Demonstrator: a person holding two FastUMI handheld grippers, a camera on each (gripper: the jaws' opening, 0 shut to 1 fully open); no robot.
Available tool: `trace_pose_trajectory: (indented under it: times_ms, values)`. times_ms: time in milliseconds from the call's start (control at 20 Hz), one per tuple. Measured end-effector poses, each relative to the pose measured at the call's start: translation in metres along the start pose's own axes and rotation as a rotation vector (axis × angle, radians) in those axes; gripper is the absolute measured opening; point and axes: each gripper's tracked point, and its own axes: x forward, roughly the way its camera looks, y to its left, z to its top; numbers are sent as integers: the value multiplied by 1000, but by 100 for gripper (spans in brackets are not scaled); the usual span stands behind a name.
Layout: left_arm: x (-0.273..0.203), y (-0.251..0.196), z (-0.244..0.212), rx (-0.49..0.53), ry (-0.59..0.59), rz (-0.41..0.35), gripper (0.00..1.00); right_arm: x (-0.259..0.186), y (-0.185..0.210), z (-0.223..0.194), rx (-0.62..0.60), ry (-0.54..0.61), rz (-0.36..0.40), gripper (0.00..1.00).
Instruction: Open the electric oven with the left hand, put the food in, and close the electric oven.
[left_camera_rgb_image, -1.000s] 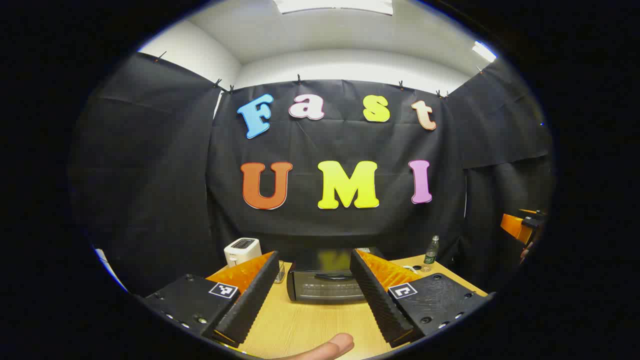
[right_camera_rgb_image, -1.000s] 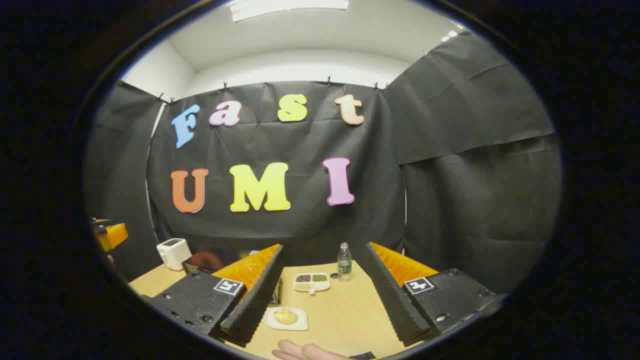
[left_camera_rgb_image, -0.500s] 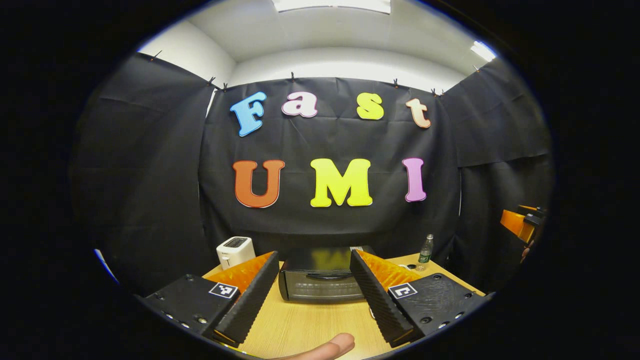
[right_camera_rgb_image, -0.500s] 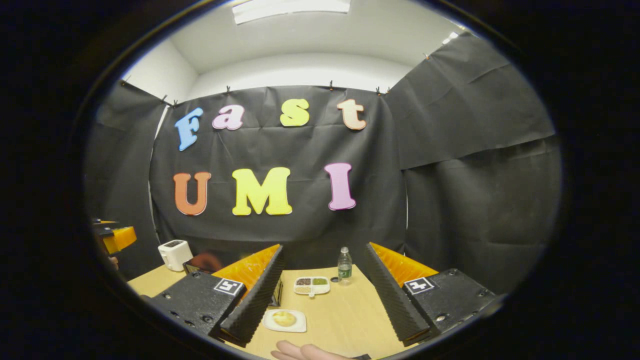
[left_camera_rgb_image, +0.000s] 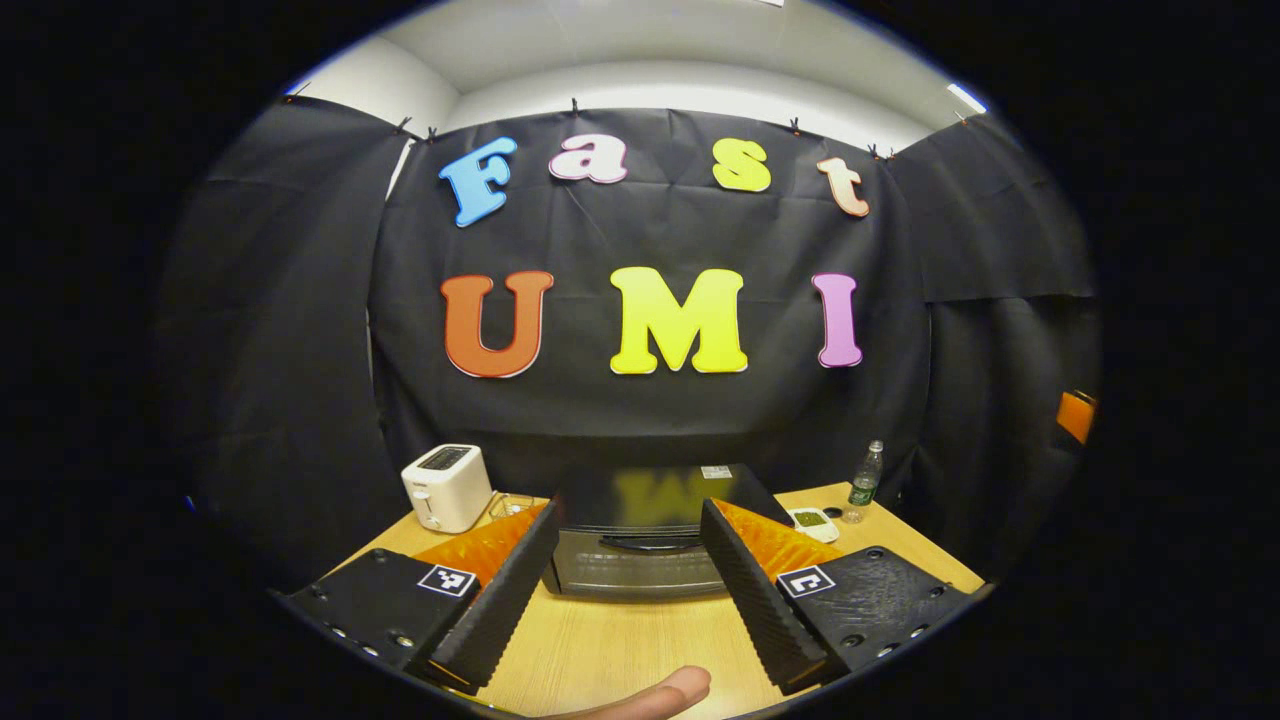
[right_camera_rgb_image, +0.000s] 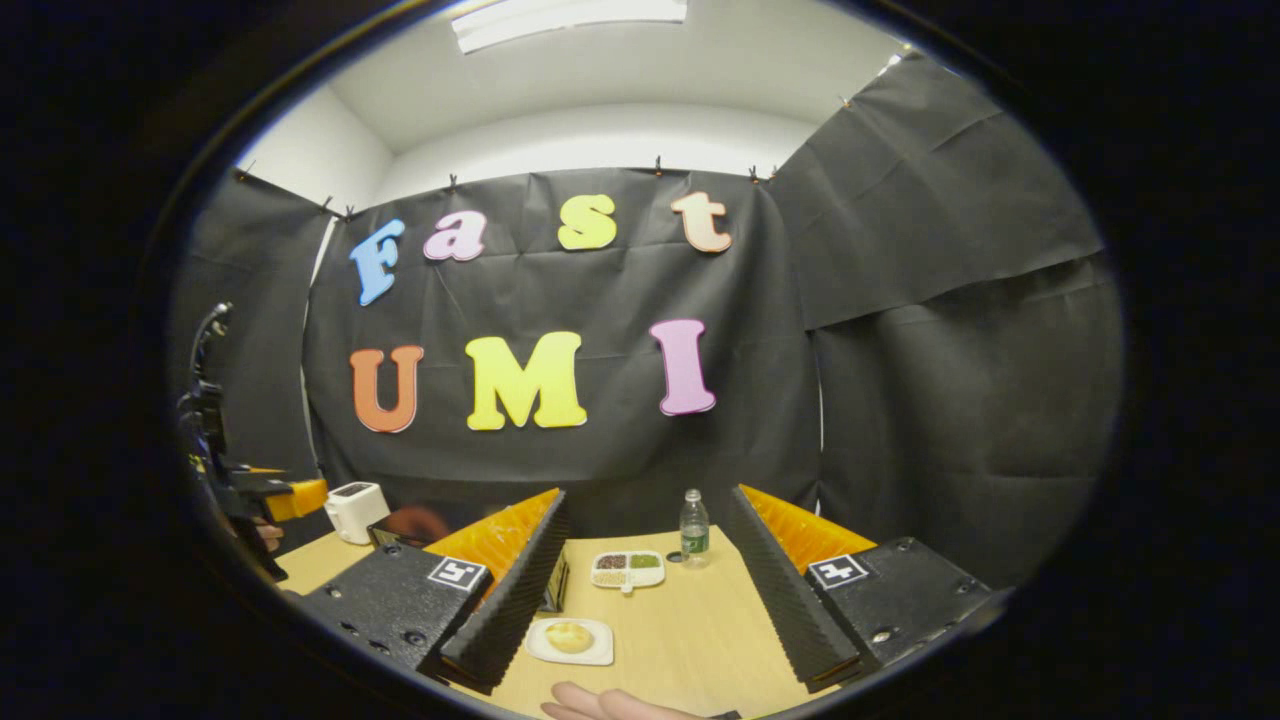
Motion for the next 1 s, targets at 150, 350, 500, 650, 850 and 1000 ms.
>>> trace_pose_trajectory:
  times_ms: [150, 350, 500, 650, 850, 1000]
  values:
    - [47, -1, -29, 1, 81, -2, 94, 6, -6, -9, 3, 8, 2, 97]
    - [96, -16, -56, -14, 167, -46, 94, 15, -12, -15, 9, 1, 19, 97]
    - [124, -21, -72, -10, 205, -47, 94, 22, -16, -21, 15, 11, 23, 97]
    - [146, -23, -84, 25, 234, -38, 94, 30, -14, -24, 23, 13, 54, 97]
    - [162, -27, -110, 19, 299, -36, 94, 38, -20, -34, 56, 34, 65, 97]
    - [158, -29, -112, 11, 315, -43, 84, 39, -27, -36, 53, 38, 45, 97]
